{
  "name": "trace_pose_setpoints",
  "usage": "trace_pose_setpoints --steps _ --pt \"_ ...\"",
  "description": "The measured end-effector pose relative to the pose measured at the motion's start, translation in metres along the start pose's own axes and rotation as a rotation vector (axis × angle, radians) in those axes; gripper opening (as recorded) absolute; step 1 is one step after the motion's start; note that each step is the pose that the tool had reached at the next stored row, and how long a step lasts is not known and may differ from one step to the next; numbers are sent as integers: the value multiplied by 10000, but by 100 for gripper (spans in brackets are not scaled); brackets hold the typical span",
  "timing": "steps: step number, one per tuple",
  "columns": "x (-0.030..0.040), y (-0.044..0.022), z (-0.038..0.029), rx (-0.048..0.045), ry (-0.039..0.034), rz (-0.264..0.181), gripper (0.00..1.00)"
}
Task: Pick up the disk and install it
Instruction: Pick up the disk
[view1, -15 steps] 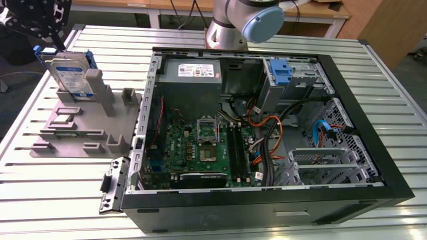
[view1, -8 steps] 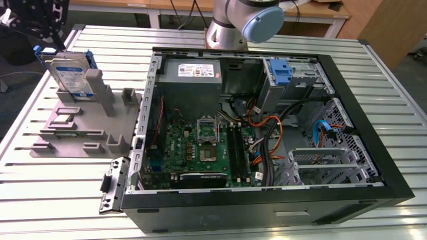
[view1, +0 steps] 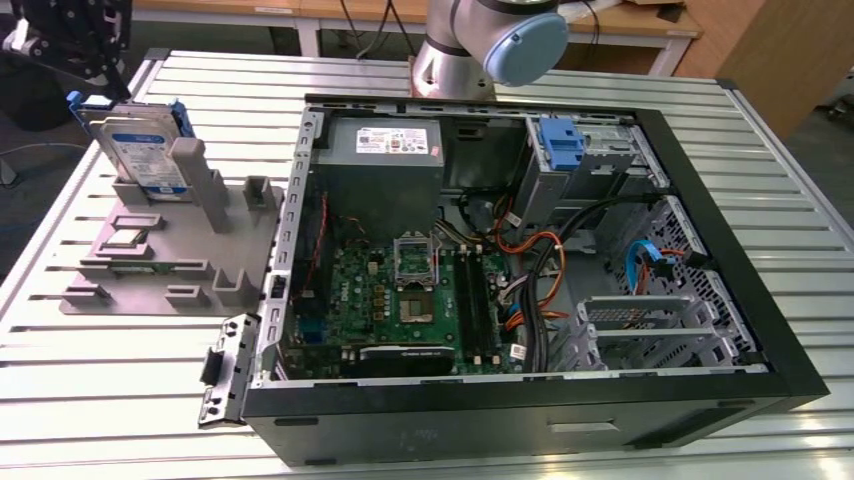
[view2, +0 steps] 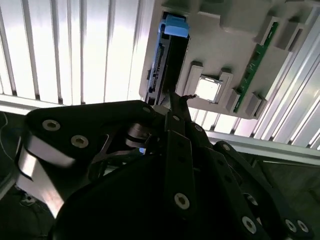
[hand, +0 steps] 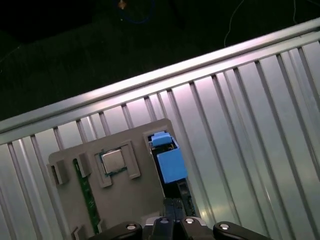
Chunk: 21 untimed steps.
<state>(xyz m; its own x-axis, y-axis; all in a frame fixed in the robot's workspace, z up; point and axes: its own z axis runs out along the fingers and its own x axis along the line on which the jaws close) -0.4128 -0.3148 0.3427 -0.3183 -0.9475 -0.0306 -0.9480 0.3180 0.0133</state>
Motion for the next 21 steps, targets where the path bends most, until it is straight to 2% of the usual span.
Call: trace_pose_setpoints --steps 5,8,18,21 --pt "0 0 10 -28 13 -910 11" --pt "1 0 24 -35 15 -1161 11" --pt "1 0 26 -39 17 -1228 11" --pt "1 -1 28 -95 30 -1227 11"
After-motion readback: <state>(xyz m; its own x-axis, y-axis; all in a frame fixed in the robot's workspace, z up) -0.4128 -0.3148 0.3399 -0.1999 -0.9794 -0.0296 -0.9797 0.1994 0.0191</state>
